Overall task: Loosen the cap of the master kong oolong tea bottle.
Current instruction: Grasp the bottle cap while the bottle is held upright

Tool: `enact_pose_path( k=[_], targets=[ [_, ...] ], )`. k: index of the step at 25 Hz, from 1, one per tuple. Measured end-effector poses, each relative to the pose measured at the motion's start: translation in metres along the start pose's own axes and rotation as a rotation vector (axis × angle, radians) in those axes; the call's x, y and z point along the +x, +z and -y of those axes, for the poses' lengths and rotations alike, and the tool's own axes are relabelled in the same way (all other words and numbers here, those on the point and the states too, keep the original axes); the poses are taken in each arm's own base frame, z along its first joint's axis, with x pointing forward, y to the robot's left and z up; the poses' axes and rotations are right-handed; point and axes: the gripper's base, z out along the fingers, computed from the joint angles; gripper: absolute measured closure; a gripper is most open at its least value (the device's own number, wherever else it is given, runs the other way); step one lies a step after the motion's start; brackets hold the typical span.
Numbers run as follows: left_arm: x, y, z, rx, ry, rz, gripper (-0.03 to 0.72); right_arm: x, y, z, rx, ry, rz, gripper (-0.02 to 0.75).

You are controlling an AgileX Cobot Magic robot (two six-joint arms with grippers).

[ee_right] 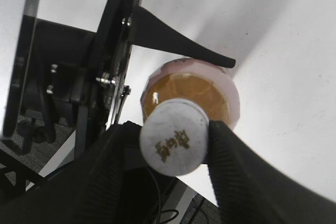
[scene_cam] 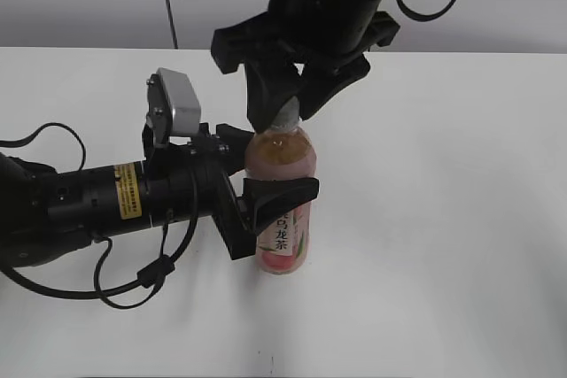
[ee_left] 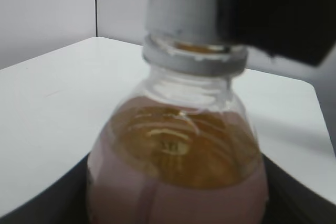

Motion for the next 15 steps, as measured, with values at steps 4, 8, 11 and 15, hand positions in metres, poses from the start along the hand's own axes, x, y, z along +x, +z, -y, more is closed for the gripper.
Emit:
enact_pose_path(
  k=[4, 8, 11, 15],
  targets=[
    [0.0, 0.0, 0.0, 0.0, 0.0, 0.0, 0.23, -0.0006, 0.0, -0.0006, -0.006, 0.002, 0.006, 0.321],
    [0.0, 0.0, 0.0, 0.0, 0.0, 0.0, 0.23, -0.0006, 0.0, -0.0005, -0.006, 0.002, 0.006, 0.335],
    [0.0, 0.0, 0.0, 0.0, 0.0, 0.0, 0.23, -0.0006, 0.0, 0.0012, 0.013, -0.005, 0.007, 0.415],
    [0.0, 0.0, -0.0001, -0.001, 0.0, 0.0, 0.23, -0.0007, 0.0, 0.0022, 0.024, -0.017, 0.008, 0.454]
  ],
)
